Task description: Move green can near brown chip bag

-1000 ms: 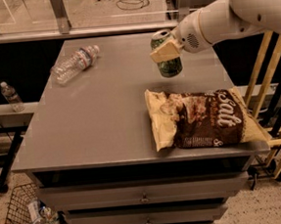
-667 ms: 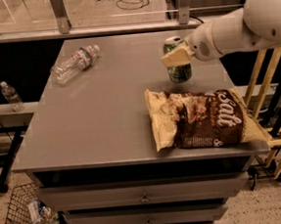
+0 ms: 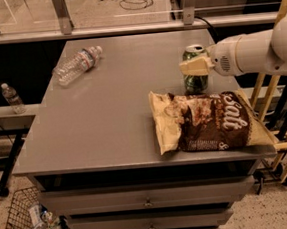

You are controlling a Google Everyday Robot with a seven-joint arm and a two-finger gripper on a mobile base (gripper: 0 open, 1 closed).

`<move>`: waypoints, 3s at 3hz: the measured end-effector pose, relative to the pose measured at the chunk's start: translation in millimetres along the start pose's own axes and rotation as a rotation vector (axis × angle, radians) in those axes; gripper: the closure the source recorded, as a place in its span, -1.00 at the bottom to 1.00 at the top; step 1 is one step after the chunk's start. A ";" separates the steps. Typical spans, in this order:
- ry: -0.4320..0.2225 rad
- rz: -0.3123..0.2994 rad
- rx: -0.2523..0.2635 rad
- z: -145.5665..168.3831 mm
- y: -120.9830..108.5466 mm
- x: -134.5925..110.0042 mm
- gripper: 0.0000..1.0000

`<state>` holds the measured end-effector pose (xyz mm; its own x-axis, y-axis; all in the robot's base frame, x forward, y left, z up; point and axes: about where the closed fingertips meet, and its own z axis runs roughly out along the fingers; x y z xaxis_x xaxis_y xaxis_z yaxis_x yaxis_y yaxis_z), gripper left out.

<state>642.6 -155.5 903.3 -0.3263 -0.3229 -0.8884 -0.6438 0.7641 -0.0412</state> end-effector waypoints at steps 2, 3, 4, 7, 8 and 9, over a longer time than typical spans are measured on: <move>-0.051 -0.032 0.067 -34.6 14.7 -0.6 1.00; -0.082 -0.027 0.073 -37.2 20.0 9.4 1.00; -0.109 -0.026 0.089 -35.0 26.0 21.6 1.00; -0.139 -0.021 0.096 -28.3 32.4 30.2 0.17; -0.139 -0.023 0.093 -27.3 34.1 29.1 -0.30; -0.139 -0.025 0.090 -26.3 35.7 28.0 -0.76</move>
Offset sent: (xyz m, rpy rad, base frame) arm -0.0482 -0.0154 0.0170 -0.0160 -0.1088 -0.0669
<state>592.3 -152.0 889.0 -0.2077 -0.2668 -0.9411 -0.5837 0.8058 -0.0996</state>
